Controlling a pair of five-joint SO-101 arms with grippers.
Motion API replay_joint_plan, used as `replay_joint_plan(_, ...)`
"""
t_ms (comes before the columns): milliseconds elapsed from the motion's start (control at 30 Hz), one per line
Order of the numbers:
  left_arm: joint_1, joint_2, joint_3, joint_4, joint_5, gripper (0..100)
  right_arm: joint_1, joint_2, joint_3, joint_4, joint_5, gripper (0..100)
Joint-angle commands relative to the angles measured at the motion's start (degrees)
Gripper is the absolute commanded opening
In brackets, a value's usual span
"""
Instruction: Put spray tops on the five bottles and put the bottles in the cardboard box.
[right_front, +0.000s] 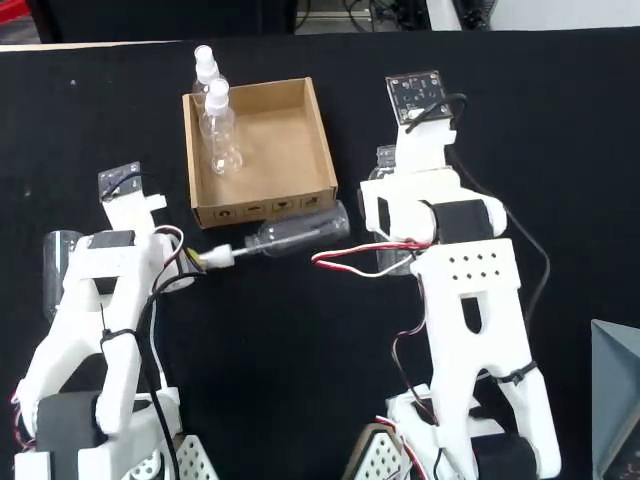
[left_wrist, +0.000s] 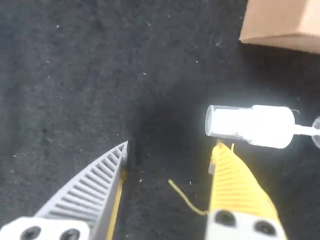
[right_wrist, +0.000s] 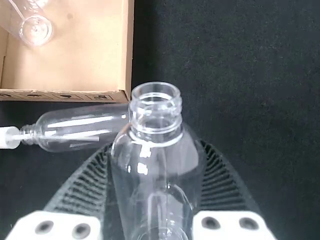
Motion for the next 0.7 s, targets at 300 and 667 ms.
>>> replay_joint_plan(300,-0.22,-6.33,-8.31,10.37,17.14,25,0.00,-2.68,-0.40,-1.67,-0.26,9.2)
replay_joint_plan(667,0.13,-3.60,-8.66,5.19,26.11,19,0.00,-2.68,-0.40,-1.67,-0.18,9.2)
